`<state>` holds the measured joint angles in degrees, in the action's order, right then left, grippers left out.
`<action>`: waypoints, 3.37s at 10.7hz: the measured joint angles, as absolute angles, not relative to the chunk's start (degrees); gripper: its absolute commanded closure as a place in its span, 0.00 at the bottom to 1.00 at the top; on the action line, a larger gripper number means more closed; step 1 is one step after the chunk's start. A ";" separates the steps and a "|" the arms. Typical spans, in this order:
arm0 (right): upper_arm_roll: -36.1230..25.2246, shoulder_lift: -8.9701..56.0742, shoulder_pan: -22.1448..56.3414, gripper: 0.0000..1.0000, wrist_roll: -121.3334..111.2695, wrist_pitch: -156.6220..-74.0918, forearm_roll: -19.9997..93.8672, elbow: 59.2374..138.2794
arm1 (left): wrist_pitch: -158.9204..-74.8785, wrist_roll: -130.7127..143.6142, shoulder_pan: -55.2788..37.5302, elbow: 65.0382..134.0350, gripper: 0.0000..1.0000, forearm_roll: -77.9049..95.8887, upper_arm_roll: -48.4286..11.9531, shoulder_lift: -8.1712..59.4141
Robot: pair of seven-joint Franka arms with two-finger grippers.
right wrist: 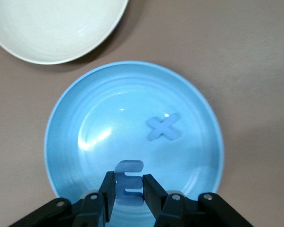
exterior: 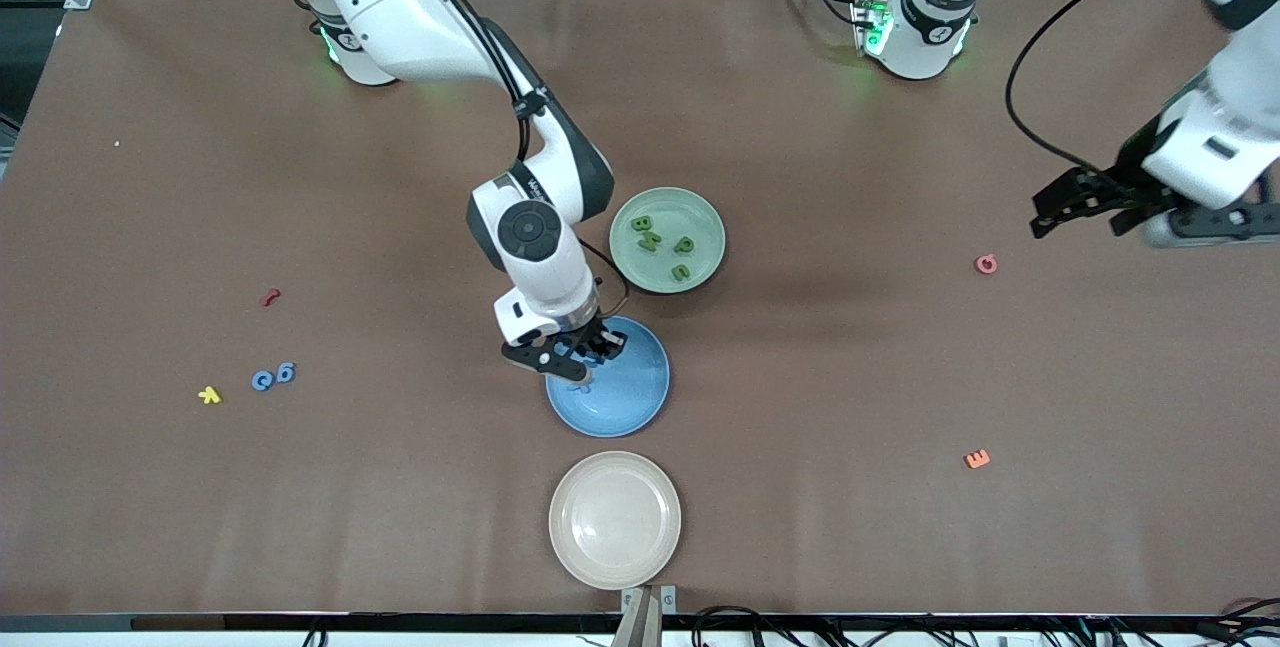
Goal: Sort letters by color into matching plates
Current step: 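Carry the blue E onto the blue plate and open the right gripper, then move the right gripper back to the remaining blue letters, then lower the right gripper onto the blue g and close it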
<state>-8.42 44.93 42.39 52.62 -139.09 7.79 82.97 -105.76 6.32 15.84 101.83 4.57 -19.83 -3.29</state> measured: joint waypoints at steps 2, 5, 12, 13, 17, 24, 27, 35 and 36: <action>-8.42 46.93 43.74 0.41 53.81 -143.37 7.79 82.25 | -105.40 6.31 16.83 97.26 0.00 4.57 -19.42 -3.54; -8.59 48.59 43.88 0.00 53.94 -144.54 7.79 81.03 | -103.98 6.18 17.63 95.04 0.00 4.57 -18.85 -3.51; -12.40 48.01 39.45 0.00 42.12 -139.22 7.70 79.63 | -102.26 0.24 19.53 92.88 0.00 4.57 -17.47 -3.06; -12.85 47.73 37.33 0.00 38.87 -137.45 7.70 79.48 | -102.26 0.24 19.54 92.87 0.00 4.57 -17.49 -2.97; -13.29 45.09 28.08 0.00 27.45 -129.35 7.70 79.39 | -102.16 -0.71 12.11 92.85 0.00 4.39 -9.51 -2.93; -13.40 42.11 11.60 0.00 26.12 -127.09 7.78 81.97 | -101.62 -0.73 -1.14 92.81 0.00 3.75 0.95 -2.95; -13.34 40.99 5.22 0.00 37.22 -126.85 7.84 84.97 | -101.28 -0.73 -1.43 92.92 0.00 2.63 0.94 -1.57; -13.30 40.55 2.02 0.04 63.12 -127.60 7.80 87.45 | -99.46 -0.74 -3.03 92.50 0.00 -3.15 0.10 -0.79; -13.21 40.55 2.02 0.04 64.36 -128.45 7.80 88.63 | -98.92 -0.74 -3.15 92.50 0.00 -3.12 0.02 -0.78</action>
<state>-13.21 40.55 2.02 64.36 -128.45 7.80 88.63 -98.92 -0.74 -3.15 92.50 -3.12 0.02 -0.78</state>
